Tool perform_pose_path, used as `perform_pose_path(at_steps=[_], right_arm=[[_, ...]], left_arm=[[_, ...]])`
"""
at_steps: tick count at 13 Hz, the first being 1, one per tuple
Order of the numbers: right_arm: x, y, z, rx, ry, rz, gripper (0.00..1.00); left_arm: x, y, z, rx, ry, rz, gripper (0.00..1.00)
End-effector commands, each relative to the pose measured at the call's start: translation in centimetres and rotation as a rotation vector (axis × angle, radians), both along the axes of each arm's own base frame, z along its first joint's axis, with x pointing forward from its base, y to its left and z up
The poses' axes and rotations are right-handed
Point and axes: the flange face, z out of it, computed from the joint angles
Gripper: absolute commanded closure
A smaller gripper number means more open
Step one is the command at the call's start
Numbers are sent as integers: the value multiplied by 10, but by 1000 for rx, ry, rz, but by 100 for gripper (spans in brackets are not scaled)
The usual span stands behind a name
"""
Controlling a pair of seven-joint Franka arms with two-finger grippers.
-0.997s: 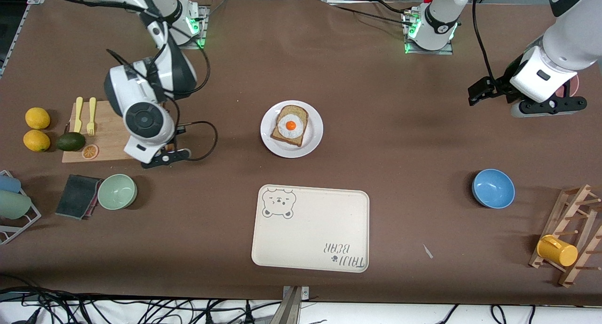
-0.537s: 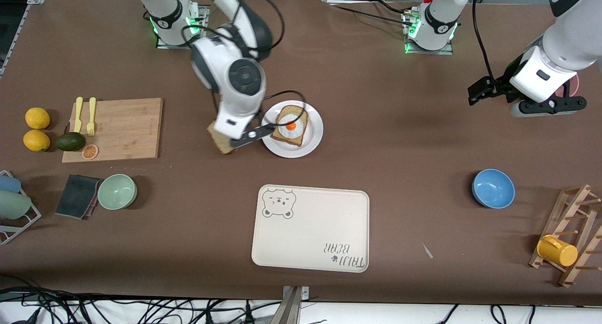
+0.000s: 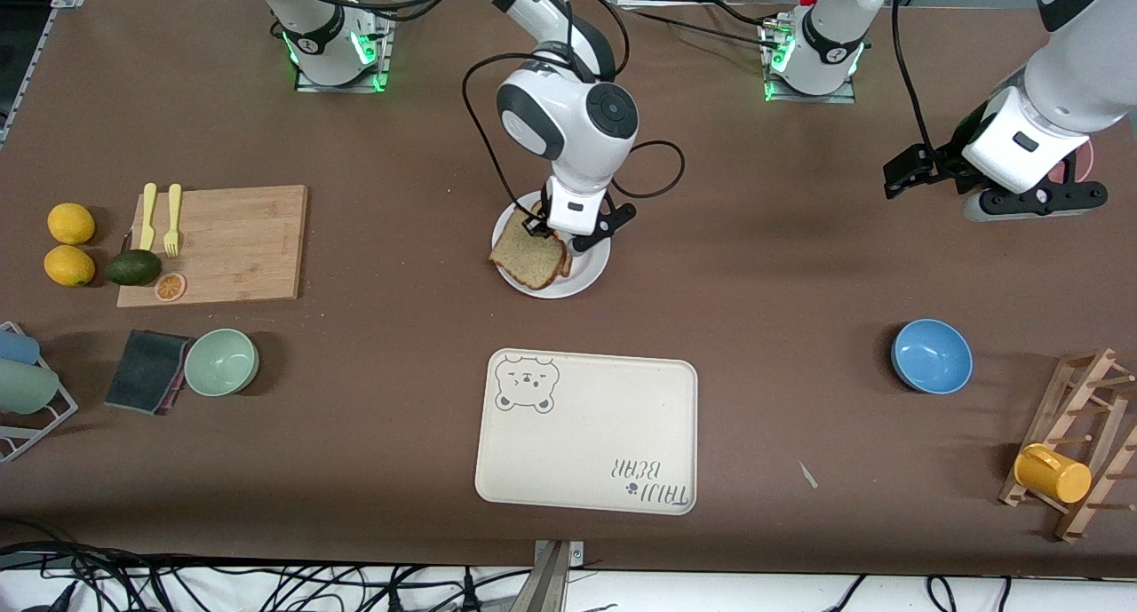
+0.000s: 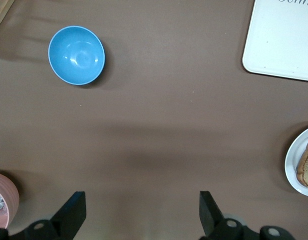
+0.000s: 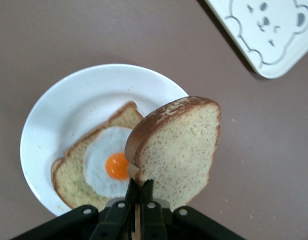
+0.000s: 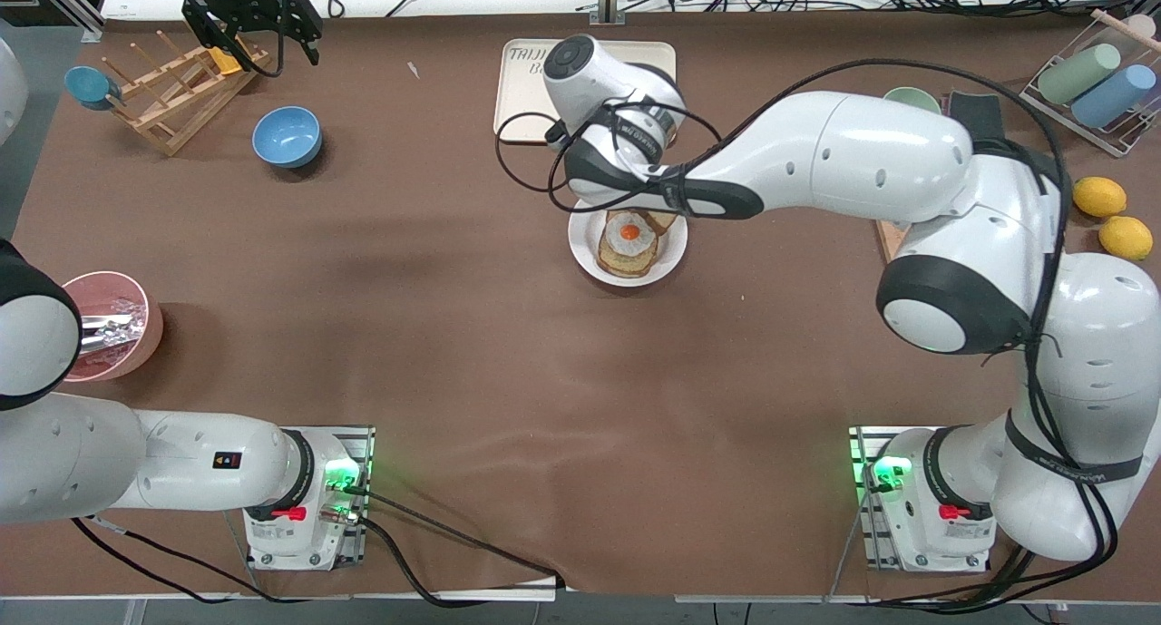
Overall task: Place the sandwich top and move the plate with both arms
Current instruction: 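Carry the bread slice over the egg and lower it onto it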
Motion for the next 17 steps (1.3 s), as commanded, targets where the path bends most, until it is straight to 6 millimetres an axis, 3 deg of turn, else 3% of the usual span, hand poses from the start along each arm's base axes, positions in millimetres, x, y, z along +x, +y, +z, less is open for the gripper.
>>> perform_pose_path(at_steps=[1,6,7,8,11,13,14,17], right_arm=[[1,15,-2,14,-31,14,100],[-20,26,-6,-10,-7,11,100],[-31,33,-7,-14,-7,29,72],[-32,32,-10,-20,-12,20,3],[-24,20,7,-40,11,-32,0],[3,-5,35,5,43,-108,0],[16,-20,56,41,66,-161,0],[60,-89,81,7,135,-309,0]], left_arm=[[-2,-3,8,-18,2,9,0],[-2,-3,8,-18,2,9,0],[-2,-3,8,-18,2,9,0],[-2,-2,8,-18,2,11,0],[-2,-2,8,-18,2,11,0],[-2,-2,8,-18,2,11,0],[-2,-2,8,-18,2,11,0],[-2,-2,8,-18,2,11,0]])
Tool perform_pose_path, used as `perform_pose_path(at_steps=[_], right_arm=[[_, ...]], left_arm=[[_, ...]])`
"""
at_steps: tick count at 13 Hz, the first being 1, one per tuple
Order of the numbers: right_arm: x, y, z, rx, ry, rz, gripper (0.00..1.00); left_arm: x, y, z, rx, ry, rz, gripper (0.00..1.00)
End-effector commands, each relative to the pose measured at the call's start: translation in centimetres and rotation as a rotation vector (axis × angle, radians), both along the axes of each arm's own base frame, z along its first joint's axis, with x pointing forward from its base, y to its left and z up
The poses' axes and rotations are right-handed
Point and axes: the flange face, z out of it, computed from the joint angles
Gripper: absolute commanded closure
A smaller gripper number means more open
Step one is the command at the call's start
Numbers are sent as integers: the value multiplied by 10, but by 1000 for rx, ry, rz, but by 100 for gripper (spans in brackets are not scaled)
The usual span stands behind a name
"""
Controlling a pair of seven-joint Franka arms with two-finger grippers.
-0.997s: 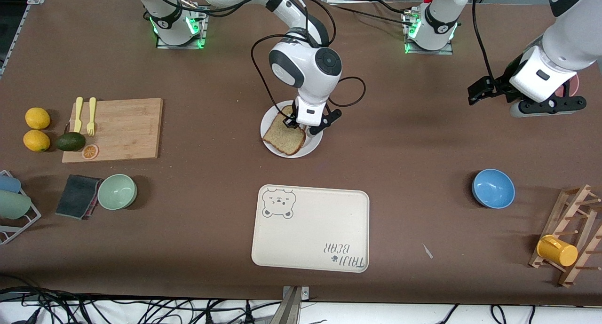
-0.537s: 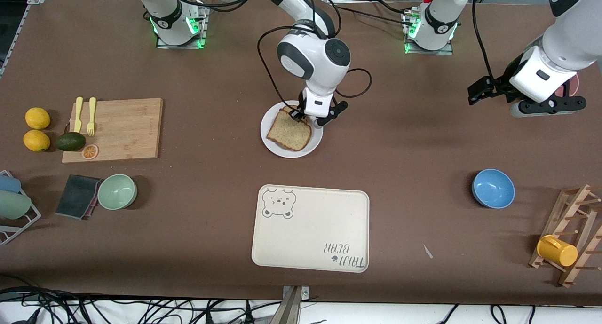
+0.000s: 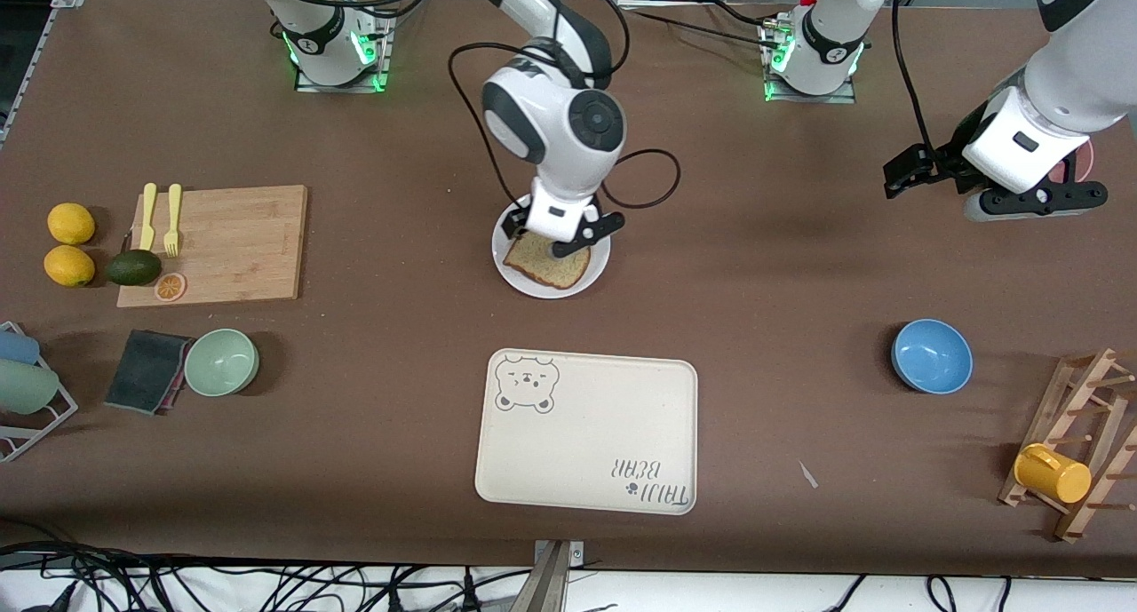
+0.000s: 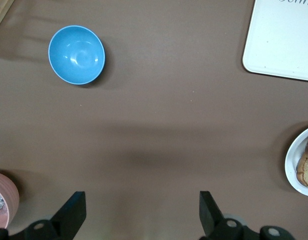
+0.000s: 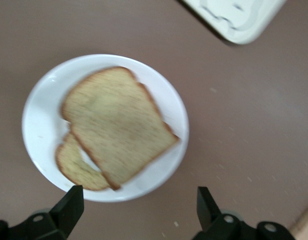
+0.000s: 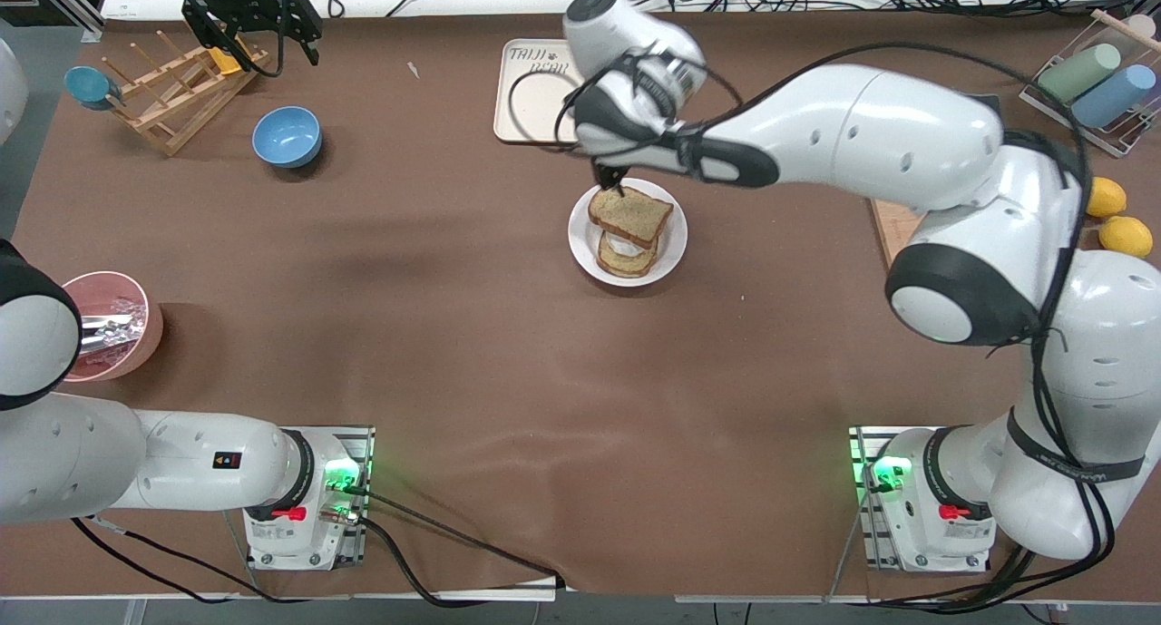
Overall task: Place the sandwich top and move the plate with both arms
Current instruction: 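Open the right gripper and withdraw it toward the cutting board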
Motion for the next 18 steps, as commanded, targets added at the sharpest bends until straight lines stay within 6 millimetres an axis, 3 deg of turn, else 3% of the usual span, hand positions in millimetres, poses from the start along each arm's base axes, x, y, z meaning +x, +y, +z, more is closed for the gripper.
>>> perform_pose_path(at_steps=[1,5,7,10,11,13,15,18], right_arm=[[36,-63,37,24,53,-131,0],[84,-177,77,-9,105,-319,0],[112,-245,86,8,117,-369,0],[129,-316,114,44,97,-344,0],[134,-351,120,56,95,-411,0],[129,-396,138,75,52,-474,0],[111,-446,150,100,22,-522,0],[82,-472,171,133,-55,-568,0]], left_arm=[[-2,-2,8,-19,1,10,0],[-2,-2,8,-19,1,10,0],[-2,-3,8,-18,1,8,0],[-2,-2,8,-19,1,10,0],[-2,-2,8,-19,1,10,0],[-2,-2,8,-19,1,10,0],[-2,-2,8,-19,1,10,0],[-2,-2,8,-19,1,10,0]])
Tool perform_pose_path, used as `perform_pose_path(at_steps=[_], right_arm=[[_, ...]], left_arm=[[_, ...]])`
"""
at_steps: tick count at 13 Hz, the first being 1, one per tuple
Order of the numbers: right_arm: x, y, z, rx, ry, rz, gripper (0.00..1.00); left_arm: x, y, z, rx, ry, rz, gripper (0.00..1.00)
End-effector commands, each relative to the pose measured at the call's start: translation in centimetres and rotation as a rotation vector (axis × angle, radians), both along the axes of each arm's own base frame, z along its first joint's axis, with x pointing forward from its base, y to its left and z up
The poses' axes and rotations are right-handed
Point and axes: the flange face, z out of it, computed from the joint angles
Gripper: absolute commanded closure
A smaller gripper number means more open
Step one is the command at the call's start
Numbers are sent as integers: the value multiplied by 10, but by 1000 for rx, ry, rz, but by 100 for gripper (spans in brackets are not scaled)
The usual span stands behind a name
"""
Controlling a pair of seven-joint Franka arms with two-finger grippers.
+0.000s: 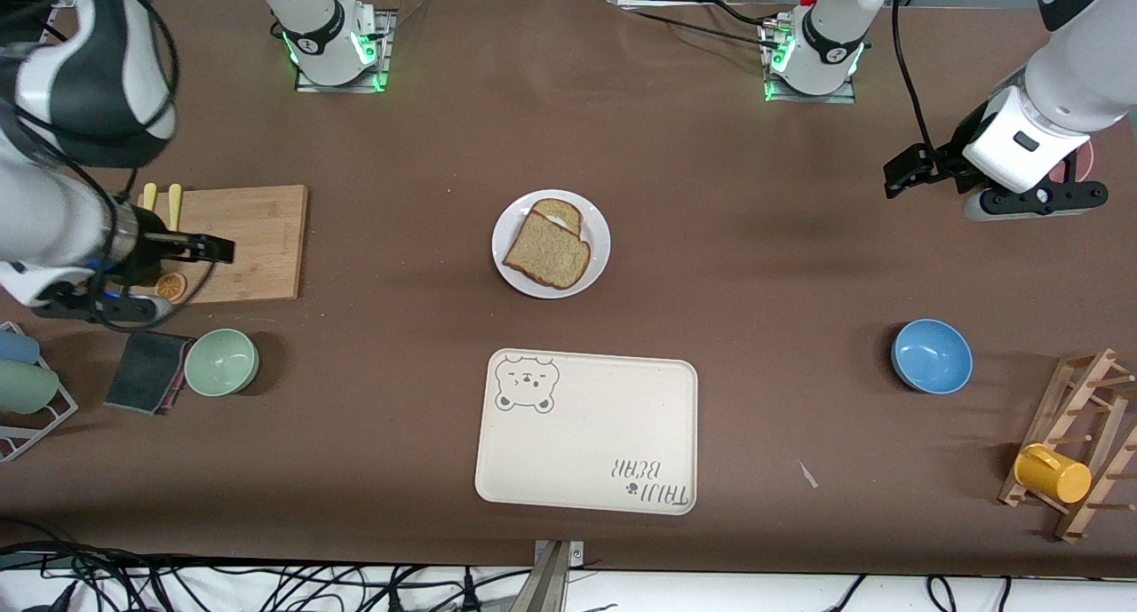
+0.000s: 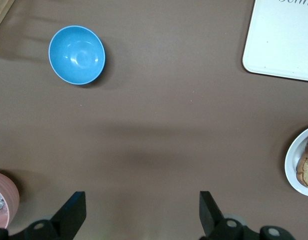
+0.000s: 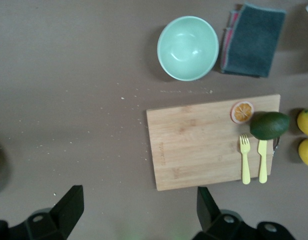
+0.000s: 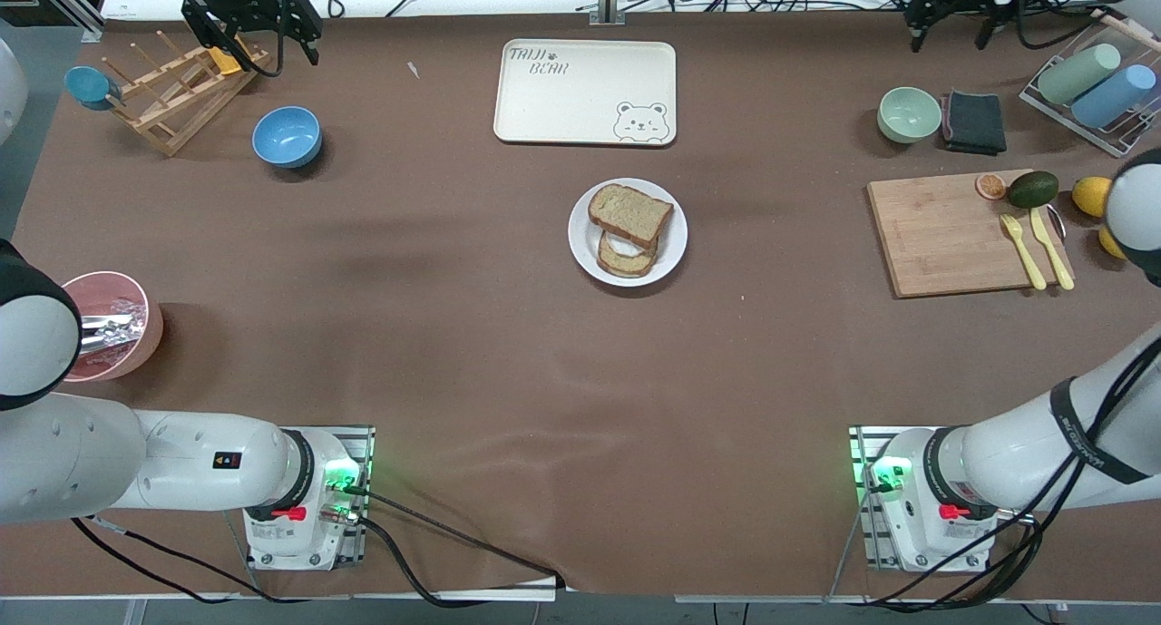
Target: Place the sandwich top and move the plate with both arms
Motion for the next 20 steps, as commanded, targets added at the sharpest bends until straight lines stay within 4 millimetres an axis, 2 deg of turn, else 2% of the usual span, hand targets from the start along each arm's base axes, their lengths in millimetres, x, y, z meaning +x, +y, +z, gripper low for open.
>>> perform_pose_path(at_steps=[1,3,4,7,10,20], right_arm=[[-38,-5,29,34,-92,2,0],[-48,-6,58,38,-133,-7,0],[-51,-13,66,36,-149,-19,0],[-55,-15,75,36,-179,-33,0],[-45,-3,64,41,-154,-11,0],[-41,-2,62,42,-151,-9,0]], left_arm=[[-2,-2,7,-19,1,9,0],[-2,-3,7,-18,1,8,0],[-2,-3,7,-18,3,8,0],[-2,-3,7,-20,2,8,0],[-2,-3,8,-20,0,8,0],[-2,-3,7,-21,3,8,0]])
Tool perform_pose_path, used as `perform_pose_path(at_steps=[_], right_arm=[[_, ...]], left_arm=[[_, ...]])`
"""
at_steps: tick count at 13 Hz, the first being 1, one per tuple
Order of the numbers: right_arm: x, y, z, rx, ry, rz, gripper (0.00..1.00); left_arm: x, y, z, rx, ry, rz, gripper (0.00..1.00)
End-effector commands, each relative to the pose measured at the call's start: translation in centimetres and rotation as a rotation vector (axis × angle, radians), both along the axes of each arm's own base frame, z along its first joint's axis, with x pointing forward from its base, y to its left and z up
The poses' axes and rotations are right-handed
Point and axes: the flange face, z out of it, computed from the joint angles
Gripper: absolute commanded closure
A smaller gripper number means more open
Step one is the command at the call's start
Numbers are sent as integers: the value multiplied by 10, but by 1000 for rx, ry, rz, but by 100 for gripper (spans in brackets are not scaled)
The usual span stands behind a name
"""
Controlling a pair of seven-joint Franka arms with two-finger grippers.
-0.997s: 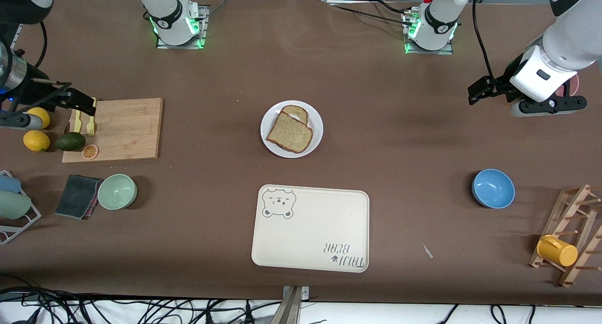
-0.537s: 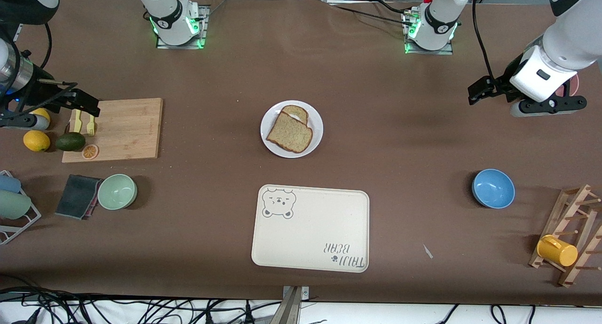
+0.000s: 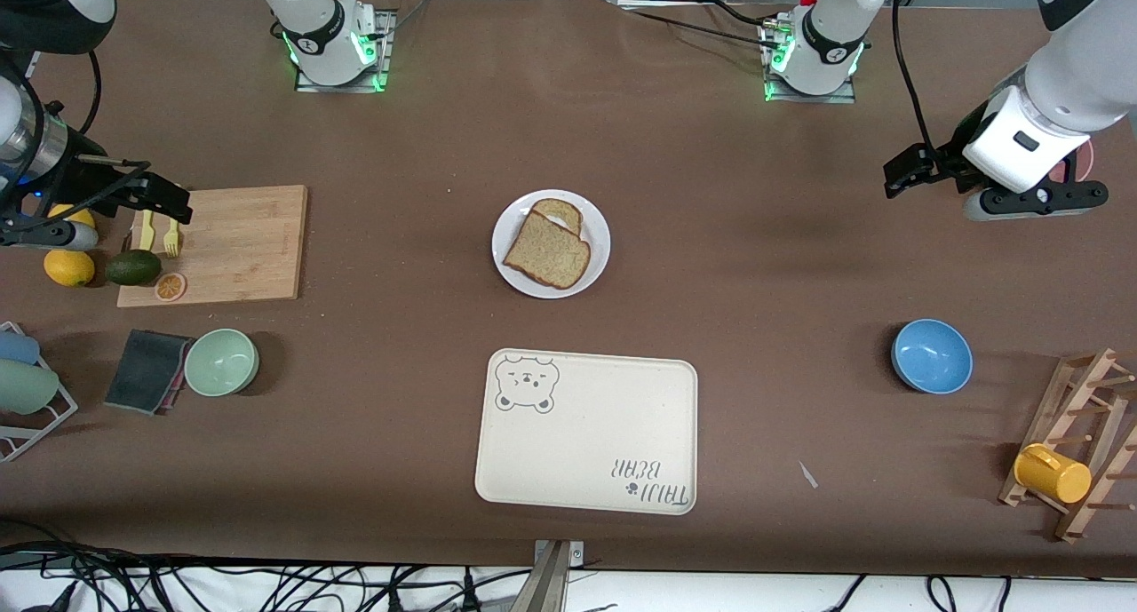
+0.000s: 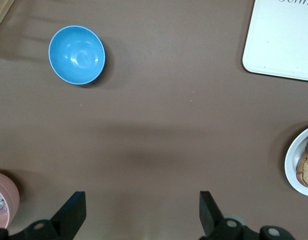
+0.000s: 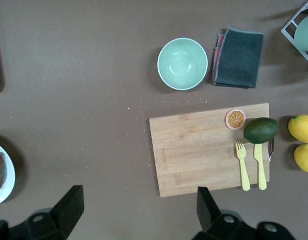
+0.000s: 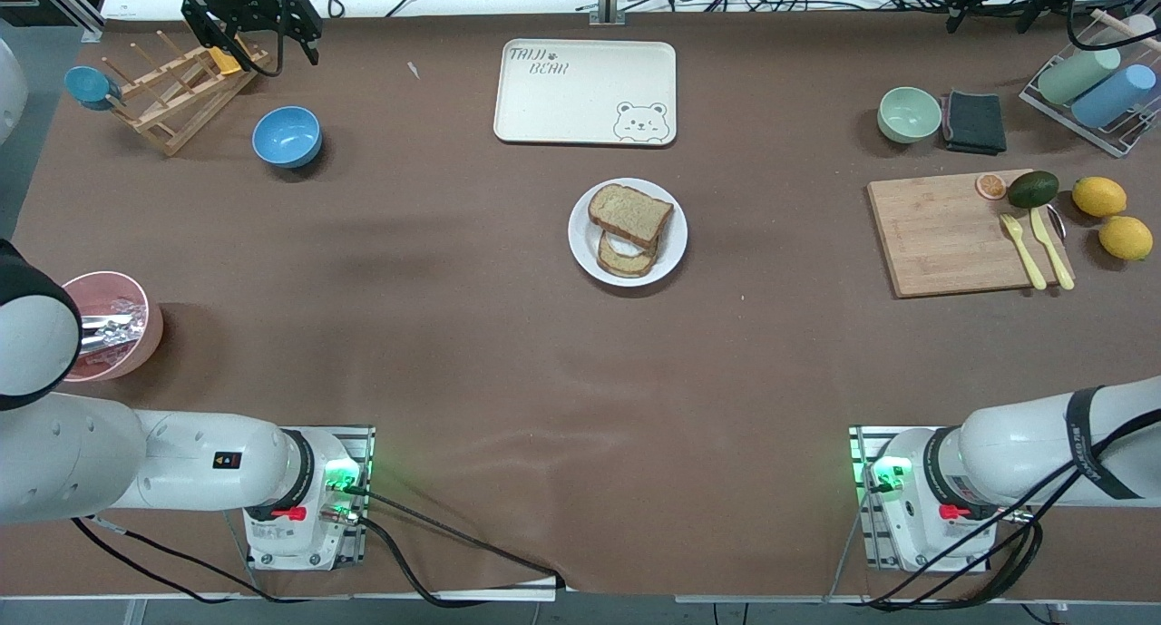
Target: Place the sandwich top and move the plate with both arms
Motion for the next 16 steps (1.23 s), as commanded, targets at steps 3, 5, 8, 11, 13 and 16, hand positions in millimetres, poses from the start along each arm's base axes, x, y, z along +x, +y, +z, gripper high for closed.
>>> perform_pose_path(at_steps=[3,5,8,11,13,16], right_arm=[[1,3,4,18,-14,-2,0],[1,3,3,18,-12,1,0],[1,2,2,18,-8,1,0],[1,1,2,18,-9,0,0],[1,1,2,18,-8,1,0],[0,1,2,18,-6,4,0]], left_arm=[[-2,-3,7,-21,3,8,0],[-3,-3,8,-21,2,8,0],[-2,-3,8,-22,2,8,0],[-2,-3,7,-22,1,8,0],[-2,-3,8,-22,0,8,0],[-3,-3,8,-21,2,8,0]])
